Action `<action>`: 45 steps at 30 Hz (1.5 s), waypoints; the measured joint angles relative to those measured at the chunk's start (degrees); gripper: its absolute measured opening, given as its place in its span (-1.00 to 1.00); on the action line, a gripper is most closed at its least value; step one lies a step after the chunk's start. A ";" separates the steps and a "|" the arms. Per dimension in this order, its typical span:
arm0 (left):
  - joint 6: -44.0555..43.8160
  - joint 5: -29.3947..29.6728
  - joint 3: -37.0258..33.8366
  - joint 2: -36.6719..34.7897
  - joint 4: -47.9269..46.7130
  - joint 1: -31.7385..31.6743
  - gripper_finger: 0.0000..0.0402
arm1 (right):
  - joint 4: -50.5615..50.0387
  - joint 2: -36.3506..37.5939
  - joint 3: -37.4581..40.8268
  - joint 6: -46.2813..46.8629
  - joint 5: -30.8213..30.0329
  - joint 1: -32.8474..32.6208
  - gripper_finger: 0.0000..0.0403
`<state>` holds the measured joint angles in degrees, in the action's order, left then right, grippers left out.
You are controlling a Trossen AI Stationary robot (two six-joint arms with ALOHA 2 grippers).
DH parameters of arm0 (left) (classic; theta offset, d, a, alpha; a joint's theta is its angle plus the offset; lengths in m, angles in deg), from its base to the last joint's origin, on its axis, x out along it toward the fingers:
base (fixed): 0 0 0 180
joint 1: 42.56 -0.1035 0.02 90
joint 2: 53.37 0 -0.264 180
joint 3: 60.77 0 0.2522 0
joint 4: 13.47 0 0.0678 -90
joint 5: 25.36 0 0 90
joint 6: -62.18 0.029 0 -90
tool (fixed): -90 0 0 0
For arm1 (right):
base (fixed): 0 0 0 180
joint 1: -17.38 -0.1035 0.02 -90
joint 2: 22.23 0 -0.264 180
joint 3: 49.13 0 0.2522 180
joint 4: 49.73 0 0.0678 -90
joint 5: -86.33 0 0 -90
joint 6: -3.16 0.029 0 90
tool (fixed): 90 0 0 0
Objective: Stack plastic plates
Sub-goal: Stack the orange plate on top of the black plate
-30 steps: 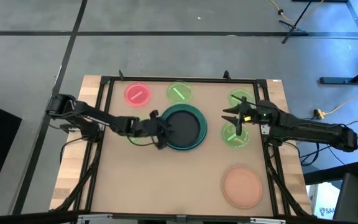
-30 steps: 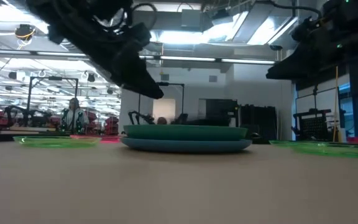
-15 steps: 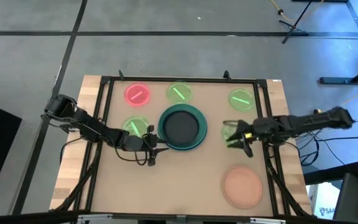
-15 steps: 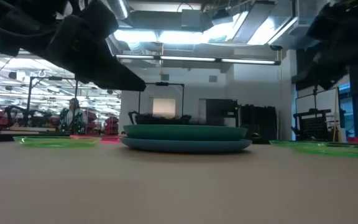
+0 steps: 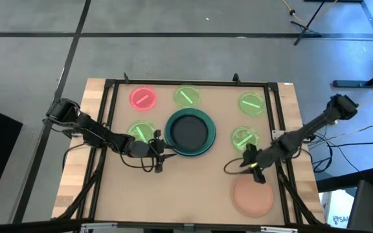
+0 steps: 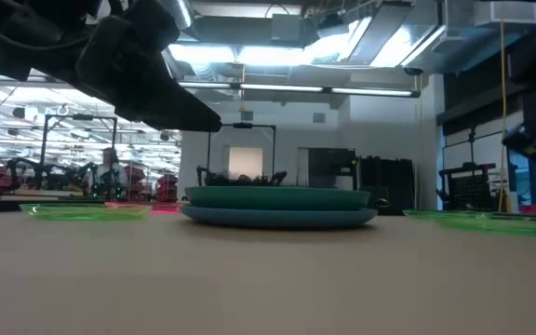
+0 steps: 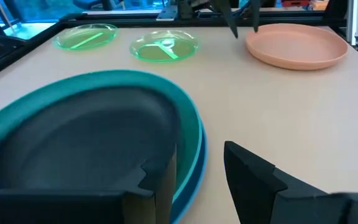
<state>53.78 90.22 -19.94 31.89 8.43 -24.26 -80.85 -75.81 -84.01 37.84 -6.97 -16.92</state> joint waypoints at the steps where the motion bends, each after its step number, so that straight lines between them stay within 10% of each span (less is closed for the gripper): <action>1: 0.00 0.25 0.00 0.00 -0.02 0.00 -0.36 | 0.29 -1.09 0.00 0.00 -0.01 -0.59 -0.27; 13: 0.00 0.71 0.00 0.00 -0.15 -0.04 -0.36 | 1.39 -8.97 0.00 -0.41 1.79 -1.84 -0.29; 34: 0.02 0.92 0.02 0.00 -0.24 -0.02 -0.36 | 5.87 -11.99 0.02 -0.79 0.26 -1.49 -0.97; 45: -0.37 8.56 0.09 -9.45 -11.31 3.38 -0.36 | 7.90 -8.00 -4.36 -3.67 -3.17 10.91 -0.99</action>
<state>53.41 98.77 -19.85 22.44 -2.88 -20.88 -72.95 -83.81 -88.37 34.17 -10.15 -6.01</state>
